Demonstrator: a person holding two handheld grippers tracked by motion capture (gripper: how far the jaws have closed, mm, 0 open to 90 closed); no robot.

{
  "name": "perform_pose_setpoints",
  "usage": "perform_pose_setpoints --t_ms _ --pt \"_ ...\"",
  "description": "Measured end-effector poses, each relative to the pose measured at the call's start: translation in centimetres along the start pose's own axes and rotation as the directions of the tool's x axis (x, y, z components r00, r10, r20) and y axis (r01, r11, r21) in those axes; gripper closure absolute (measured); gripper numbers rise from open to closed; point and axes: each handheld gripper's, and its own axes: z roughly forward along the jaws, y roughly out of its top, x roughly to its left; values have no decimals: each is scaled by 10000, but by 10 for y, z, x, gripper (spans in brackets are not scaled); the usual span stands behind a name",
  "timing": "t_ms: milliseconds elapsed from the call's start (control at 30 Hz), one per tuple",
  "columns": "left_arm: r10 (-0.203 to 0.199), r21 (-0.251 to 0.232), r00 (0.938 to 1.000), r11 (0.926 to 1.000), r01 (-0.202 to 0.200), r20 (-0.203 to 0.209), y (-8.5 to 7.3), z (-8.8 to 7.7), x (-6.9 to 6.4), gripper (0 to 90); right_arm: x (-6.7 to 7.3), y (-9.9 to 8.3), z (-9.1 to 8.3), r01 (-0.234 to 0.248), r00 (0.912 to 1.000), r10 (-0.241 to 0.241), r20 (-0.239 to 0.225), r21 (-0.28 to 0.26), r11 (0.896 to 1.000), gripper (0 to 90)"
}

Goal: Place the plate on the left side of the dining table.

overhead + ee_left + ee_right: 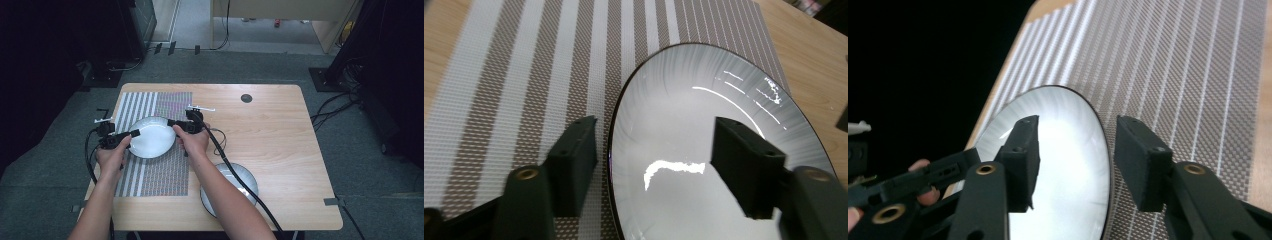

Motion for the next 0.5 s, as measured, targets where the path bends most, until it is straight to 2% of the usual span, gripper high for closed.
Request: perform_pose_setpoints --t_ms 67,100,167,233,267,333,433,500 --pt "179 -83 9997 9998 -181 -160 1 -6 -4 253 3 2 -6 370 9993 -370 -51 25 9993 462" --pt "290 -102 9994 9995 -292 -164 1 -9 -6 229 5 4 -10 575 9982 -575 -193 14 9983 429" --pt "433 -169 9991 9989 -434 -31 -1 -14 -9 194 9 7 -19 873 9950 -872 -483 6 9962 418" --pt "505 -233 9987 9985 -503 60 -3 -18 -13 183 13 8 -28 1650 9855 -1646 -407 77 9863 394" --pt "615 -244 9981 9978 -613 104 -5 -20 -15 173 15 9 -32 1877 9814 -1873 -413 62 9822 391" --pt "742 -322 9969 9968 -734 265 -8 -24 -19 154 15 9 -41 2024 9781 -2016 -510 101 9793 373" --pt "972 -376 9950 9946 -963 233 -13 -28 -25 146 13 9 -54 2072 9771 -2069 -493 -2 9783 362" --pt "984 -422 9949 9943 -975 197 -17 -31 -27 146 12 8 -62 2439 9690 -2440 -394 -73 9698 354"
